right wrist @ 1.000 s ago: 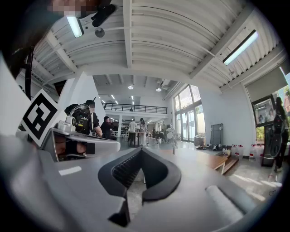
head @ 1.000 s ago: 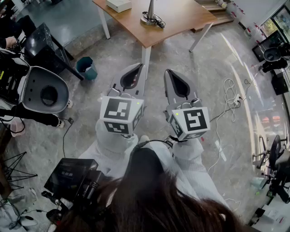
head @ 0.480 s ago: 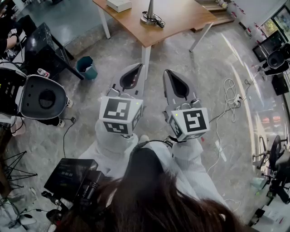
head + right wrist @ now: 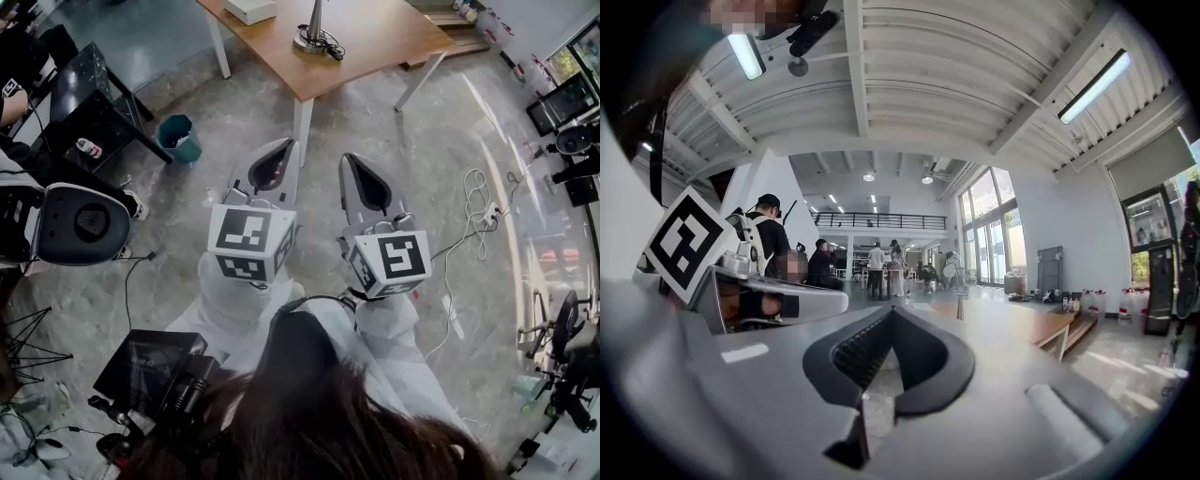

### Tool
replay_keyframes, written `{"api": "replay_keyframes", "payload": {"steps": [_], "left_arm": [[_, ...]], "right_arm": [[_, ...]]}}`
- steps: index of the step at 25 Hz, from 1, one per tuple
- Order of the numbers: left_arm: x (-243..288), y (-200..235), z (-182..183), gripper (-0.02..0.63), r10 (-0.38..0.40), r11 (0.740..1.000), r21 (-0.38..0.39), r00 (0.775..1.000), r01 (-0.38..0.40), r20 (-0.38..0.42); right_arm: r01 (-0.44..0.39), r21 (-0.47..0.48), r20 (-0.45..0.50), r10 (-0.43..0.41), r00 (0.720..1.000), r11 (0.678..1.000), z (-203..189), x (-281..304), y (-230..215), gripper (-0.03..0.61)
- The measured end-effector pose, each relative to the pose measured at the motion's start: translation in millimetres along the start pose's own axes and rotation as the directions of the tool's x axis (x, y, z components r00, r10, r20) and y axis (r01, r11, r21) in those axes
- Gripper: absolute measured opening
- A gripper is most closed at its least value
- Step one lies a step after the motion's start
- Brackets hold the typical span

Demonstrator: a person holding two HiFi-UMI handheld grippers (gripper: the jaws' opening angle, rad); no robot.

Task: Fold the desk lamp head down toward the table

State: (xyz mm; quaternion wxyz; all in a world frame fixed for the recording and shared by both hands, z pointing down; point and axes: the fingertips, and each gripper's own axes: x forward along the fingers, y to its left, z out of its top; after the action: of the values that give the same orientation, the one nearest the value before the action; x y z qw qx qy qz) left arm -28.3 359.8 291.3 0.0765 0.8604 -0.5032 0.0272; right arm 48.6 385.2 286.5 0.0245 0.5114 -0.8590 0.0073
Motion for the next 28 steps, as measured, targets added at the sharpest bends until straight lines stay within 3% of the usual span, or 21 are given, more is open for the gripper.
{"api": "replay_keyframes", "payload": {"steps": [7,15,20,28], "left_arm": [[73,51,4,0.002,-0.014,1.0,0.0,1.0,0.014,-0.007],[202,141,28,0.002,-0.098,0.995,-0.016,0.994,0.098,-0.05],[268,189,41,0.002,-0.112,0.993,-0.033,0.992,0.111,-0.062],[378,233,30,0.002,-0.116,0.992,-0.069,0.987,0.109,-0.112]], "right_arm": [[0.021,0.01,-0.011,-0.021,1.0,1.0,-10,78,-39,0.002],[0.08,0.017,-0.006,-0.08,0.997,0.997,5,221,-102,0.002],[0.1,0.036,-0.049,-0.099,0.994,0.994,-3,293,-137,0.002],[0.107,0.079,-0.132,-0.096,0.987,0.991,-41,384,-216,0.002]]}}
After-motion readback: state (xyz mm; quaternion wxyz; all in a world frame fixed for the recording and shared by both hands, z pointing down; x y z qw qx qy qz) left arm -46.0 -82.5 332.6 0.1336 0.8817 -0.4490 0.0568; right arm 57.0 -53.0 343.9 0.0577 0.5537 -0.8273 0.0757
